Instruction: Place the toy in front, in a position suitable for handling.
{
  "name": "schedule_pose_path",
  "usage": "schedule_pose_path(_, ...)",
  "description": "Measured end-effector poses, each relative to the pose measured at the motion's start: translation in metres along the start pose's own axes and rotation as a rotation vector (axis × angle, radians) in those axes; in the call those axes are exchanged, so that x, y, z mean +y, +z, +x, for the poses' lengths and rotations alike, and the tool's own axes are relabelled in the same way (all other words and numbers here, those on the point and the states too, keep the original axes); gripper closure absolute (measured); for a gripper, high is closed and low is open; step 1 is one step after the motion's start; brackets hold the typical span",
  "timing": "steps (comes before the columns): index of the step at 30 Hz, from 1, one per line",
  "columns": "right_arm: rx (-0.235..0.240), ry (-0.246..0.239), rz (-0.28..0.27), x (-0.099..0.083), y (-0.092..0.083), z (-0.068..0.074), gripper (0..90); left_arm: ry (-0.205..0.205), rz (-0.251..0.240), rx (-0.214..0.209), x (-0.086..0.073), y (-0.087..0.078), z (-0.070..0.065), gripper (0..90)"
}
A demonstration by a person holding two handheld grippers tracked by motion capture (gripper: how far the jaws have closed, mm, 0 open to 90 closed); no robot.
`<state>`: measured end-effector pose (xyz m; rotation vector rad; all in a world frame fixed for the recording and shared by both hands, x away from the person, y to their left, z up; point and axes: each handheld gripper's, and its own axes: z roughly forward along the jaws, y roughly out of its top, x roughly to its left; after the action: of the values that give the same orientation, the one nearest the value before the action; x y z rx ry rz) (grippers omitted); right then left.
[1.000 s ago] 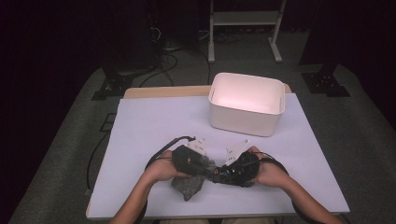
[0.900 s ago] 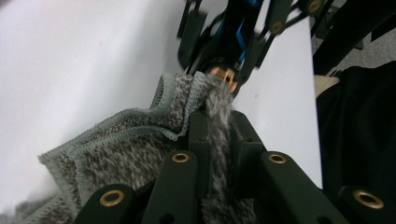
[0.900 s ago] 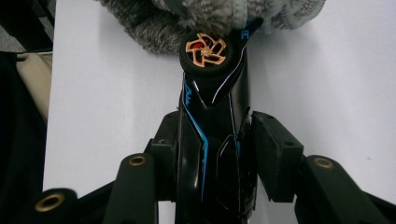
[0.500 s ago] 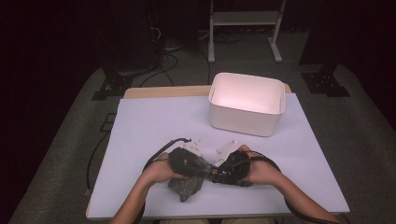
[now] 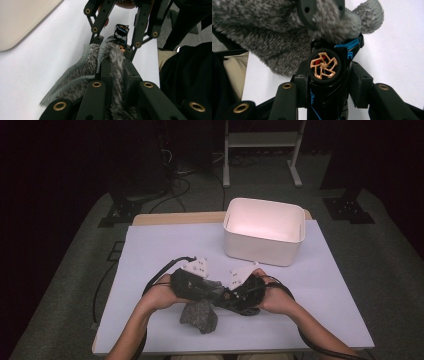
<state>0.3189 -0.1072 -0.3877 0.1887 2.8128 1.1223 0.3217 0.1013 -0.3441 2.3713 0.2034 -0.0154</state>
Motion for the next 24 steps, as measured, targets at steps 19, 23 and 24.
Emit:
schedule_pose_path(19, 0.017, 0.029, -0.130, 0.001, -0.009, 0.002, 56.4, 0.053, 0.028, 0.005, 0.020, -0.014, -0.005, 81.7)
schedule_pose_path(23, 0.024, 0.033, -0.114, -0.002, -0.009, 0.002, 56.3, 0.059, 0.032, -0.007, 0.022, -0.008, -0.005, 81.6)
schedule_pose_path(24, 0.026, 0.038, -0.110, -0.003, -0.011, 0.002, 56.2, 0.065, 0.031, -0.010, 0.024, -0.007, -0.005, 81.7)
